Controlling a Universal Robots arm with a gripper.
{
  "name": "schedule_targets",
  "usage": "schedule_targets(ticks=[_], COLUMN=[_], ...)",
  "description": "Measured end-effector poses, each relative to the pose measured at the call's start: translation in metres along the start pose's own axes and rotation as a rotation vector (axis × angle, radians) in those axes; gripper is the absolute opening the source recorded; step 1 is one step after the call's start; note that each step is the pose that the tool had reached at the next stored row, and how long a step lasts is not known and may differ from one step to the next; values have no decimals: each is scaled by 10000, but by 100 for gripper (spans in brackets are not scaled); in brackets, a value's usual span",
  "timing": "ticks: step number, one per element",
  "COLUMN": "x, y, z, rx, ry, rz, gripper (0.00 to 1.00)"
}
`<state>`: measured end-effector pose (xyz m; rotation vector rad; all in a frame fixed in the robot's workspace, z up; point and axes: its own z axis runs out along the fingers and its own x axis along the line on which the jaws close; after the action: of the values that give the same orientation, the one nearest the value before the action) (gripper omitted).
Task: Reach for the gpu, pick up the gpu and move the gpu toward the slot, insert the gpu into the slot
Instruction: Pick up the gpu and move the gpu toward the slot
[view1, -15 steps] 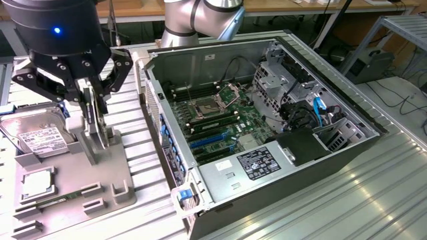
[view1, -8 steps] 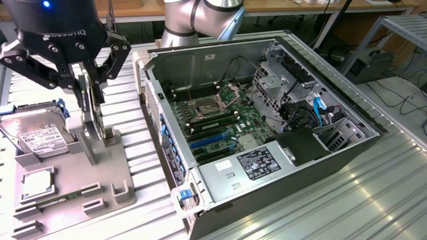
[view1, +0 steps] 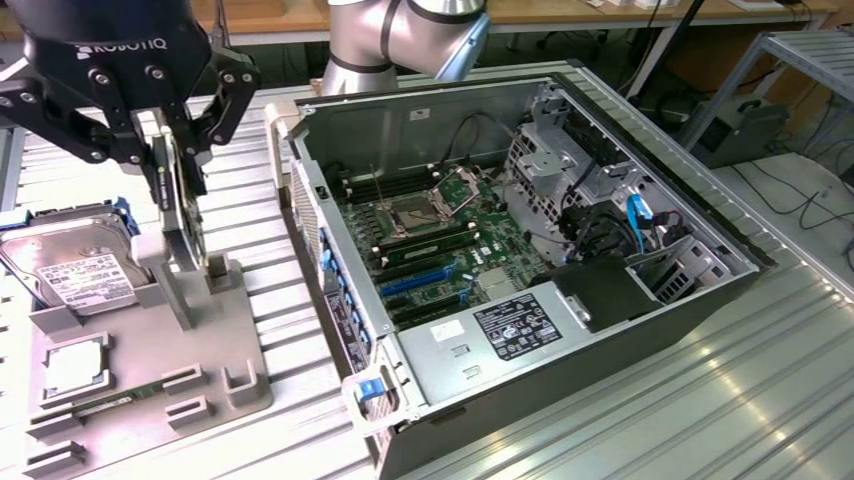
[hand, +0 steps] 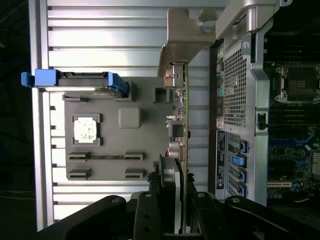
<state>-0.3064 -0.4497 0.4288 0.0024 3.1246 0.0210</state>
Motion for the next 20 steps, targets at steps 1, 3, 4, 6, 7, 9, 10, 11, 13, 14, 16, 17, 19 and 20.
schedule_targets(ticks=[1, 3, 4, 6, 7, 9, 10, 11, 13, 14, 16, 17, 19, 20], x=[-19, -87, -134, -214, -261, -355, -399, -449, -536, -585, -721, -767, -858, -907], y=[0, -1, -1, 0, -1, -1, -1, -1, -1, -1, -1, 0, 0, 0], z=[1, 5, 7, 12, 16, 28, 35, 42, 52, 56, 65, 68, 73, 76], rx=[-2, -6, -6, -5, -5, -6, -6, -6, -6, -6, -7, -6, -5, -6], ry=[-1, -3, -2, -2, -2, -2, -2, -3, -3, -3, -8, -9, -12, -13], rz=[0, -1, -3, -1, 0, -2, -2, -1, -1, -2, -1, -1, -2, -1], gripper=[28, 28, 28, 28, 28, 28, 28, 28, 28, 28, 28, 28, 28, 28])
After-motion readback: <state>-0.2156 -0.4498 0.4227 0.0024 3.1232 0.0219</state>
